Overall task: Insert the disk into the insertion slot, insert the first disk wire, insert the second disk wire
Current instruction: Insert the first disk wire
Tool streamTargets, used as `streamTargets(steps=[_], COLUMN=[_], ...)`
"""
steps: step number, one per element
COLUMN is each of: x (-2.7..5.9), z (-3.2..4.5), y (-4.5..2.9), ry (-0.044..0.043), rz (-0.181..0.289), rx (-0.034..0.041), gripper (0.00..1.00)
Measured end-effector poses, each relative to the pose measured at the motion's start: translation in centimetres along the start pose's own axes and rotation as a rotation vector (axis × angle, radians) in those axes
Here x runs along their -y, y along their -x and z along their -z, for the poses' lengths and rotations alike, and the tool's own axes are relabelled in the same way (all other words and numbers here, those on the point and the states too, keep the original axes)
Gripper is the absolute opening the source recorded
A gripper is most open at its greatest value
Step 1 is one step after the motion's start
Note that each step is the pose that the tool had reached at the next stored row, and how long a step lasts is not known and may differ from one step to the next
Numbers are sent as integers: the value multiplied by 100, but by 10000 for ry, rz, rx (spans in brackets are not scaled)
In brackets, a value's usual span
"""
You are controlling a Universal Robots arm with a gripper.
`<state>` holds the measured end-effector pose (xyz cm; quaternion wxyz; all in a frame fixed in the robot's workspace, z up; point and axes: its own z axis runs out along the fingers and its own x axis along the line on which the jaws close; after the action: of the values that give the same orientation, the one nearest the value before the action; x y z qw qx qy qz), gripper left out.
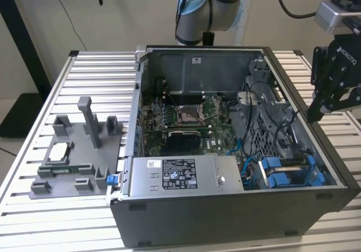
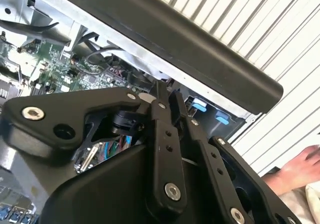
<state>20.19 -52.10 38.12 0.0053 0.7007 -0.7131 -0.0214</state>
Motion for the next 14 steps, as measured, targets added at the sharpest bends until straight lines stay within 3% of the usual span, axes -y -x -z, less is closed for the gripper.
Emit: streamTargets(steps=[9,14], x=[-37,-161], z=[-2,10], y=[-63,-95], ry=[3,7], rz=[6,12], rx=[162,364], gripper=[0,0])
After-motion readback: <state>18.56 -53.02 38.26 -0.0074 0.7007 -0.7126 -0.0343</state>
